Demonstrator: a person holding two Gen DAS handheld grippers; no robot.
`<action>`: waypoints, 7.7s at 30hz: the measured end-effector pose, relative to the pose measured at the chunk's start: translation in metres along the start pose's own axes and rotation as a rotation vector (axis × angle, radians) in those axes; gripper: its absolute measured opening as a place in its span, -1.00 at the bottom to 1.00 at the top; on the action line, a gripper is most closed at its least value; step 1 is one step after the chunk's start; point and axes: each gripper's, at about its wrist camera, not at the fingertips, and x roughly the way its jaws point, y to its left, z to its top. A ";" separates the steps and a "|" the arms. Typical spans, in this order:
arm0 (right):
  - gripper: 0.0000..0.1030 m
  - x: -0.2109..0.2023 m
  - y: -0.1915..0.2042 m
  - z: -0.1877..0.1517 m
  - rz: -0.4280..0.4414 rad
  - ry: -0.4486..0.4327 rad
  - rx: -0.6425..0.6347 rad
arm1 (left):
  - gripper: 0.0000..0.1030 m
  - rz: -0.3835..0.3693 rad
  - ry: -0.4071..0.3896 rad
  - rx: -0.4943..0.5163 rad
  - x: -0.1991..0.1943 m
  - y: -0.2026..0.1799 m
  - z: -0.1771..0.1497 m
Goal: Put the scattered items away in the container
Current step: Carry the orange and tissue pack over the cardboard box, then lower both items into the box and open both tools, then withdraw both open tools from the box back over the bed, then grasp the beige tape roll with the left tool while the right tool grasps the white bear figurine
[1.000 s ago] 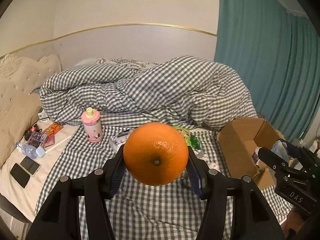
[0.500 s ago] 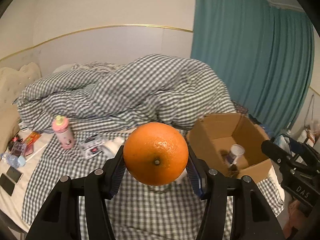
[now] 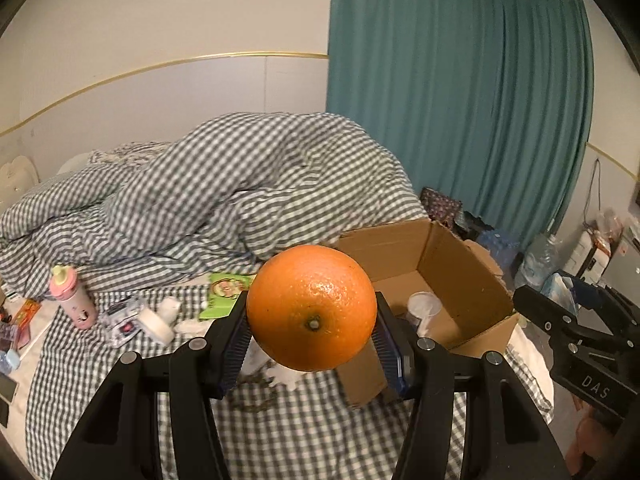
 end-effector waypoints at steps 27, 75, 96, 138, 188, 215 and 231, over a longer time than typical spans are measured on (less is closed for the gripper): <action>0.39 0.134 -0.067 -0.013 -0.070 0.126 0.021 | 0.12 -0.072 0.084 0.050 0.120 -0.063 0.010; 0.79 0.105 -0.115 -0.010 -0.162 0.010 0.101 | 0.67 -0.088 0.098 0.136 0.154 -0.108 0.010; 0.94 0.057 -0.039 0.016 -0.127 -0.060 0.018 | 0.95 -0.020 0.014 0.062 0.080 -0.035 0.023; 0.99 0.013 0.220 0.029 0.159 -0.113 -0.208 | 1.00 0.343 -0.102 -0.200 -0.084 0.234 -0.015; 0.99 0.255 0.214 -0.087 0.135 0.347 -0.178 | 1.00 0.280 0.224 -0.314 0.184 0.300 -0.088; 0.99 0.278 0.199 -0.107 0.132 0.397 -0.145 | -0.93 0.178 0.332 -0.381 0.259 0.292 -0.111; 0.99 0.291 0.208 -0.127 0.052 0.435 -0.141 | -0.94 0.192 0.246 -0.361 0.204 0.309 -0.101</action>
